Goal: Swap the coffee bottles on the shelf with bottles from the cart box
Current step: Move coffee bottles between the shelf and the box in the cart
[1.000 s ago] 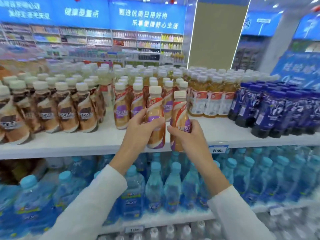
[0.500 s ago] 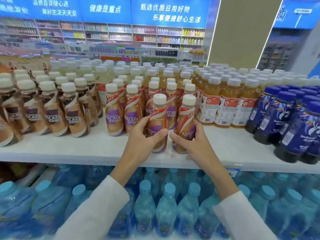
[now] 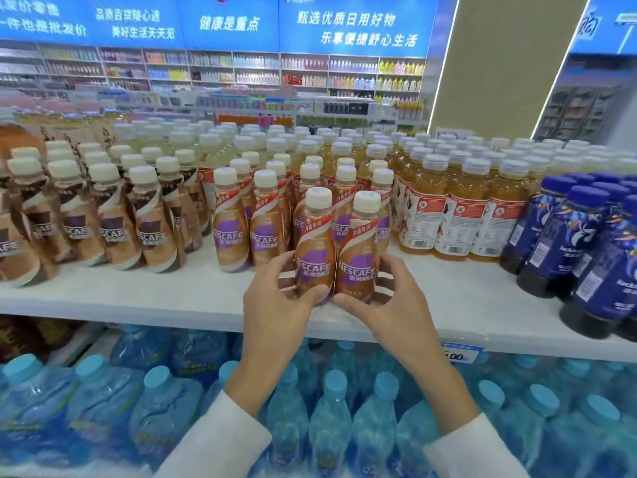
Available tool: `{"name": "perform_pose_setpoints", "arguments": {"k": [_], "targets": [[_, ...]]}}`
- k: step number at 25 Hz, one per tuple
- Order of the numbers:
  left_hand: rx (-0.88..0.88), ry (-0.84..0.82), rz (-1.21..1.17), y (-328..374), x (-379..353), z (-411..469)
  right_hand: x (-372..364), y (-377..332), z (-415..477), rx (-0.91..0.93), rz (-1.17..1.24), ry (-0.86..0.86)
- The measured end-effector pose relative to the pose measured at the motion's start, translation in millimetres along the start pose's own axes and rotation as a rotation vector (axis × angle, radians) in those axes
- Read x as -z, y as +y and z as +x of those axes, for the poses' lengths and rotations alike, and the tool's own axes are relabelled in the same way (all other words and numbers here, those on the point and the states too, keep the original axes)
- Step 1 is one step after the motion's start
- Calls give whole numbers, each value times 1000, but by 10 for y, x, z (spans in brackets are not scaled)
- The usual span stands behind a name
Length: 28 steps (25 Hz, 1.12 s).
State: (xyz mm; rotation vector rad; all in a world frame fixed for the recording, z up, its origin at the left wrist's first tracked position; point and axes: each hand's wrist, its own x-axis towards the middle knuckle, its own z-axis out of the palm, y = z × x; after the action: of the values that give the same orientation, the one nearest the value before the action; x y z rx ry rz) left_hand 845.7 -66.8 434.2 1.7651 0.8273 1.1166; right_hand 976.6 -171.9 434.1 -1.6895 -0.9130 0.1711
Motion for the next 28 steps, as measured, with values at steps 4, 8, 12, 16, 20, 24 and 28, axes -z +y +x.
{"name": "perform_pose_setpoints", "arguments": {"k": [4, 8, 12, 16, 20, 24, 28], "targets": [[-8, 56, -23, -38, -46, 6, -93, 47, -22, -26, 48, 123], [-40, 154, 52, -133, -144, 165, -217, 12, 161, -16, 36, 88], [-22, 197, 114, -136, -219, 306, -315, 9, 344, -1, -2, 75], [0, 212, 143, -155, -254, 360, -364, 64, 429, -13, -13, 69], [4, 202, 194, -163, -283, 395, -402, 111, 467, -7, -31, 88], [-21, 186, 202, -189, -276, 403, -453, 154, 480, 9, -142, 87], [-29, 198, 193, -203, -268, 398, -475, 199, 483, 28, -170, 84]]}}
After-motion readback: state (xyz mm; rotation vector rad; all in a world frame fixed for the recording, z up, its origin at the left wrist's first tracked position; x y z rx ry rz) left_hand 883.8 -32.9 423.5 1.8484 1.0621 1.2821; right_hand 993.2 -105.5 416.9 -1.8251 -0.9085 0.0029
